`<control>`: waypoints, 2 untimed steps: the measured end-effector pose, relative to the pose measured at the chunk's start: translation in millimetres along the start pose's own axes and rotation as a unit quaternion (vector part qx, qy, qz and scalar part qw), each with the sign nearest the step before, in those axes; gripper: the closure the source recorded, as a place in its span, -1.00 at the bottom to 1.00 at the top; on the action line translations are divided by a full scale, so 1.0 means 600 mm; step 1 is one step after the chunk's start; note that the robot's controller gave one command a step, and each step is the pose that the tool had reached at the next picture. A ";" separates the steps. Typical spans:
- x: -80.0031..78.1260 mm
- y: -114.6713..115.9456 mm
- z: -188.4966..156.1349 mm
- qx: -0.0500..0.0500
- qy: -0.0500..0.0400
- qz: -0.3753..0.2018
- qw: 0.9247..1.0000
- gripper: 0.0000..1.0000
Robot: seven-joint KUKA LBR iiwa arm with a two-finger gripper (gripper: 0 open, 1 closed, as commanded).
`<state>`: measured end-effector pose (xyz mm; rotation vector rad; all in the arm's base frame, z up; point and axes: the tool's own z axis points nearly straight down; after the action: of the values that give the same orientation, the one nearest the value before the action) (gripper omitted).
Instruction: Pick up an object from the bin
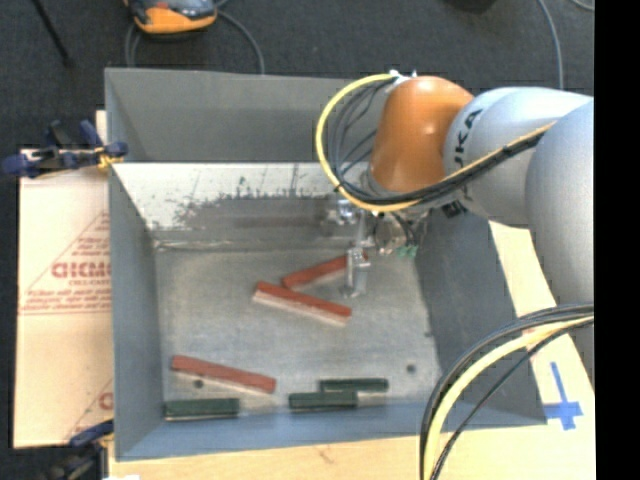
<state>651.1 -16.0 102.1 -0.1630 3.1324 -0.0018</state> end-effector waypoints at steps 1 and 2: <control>-0.004 0.013 0.051 -0.001 0.002 0.025 1.000 -1.00; 0.011 0.014 0.051 0.000 0.000 0.000 1.000 1.00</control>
Offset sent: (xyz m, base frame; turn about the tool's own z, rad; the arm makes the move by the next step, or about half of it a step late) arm -0.0091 0.0092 -0.0321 -0.0002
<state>643.7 -8.2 71.7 -0.1627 3.1320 -0.0029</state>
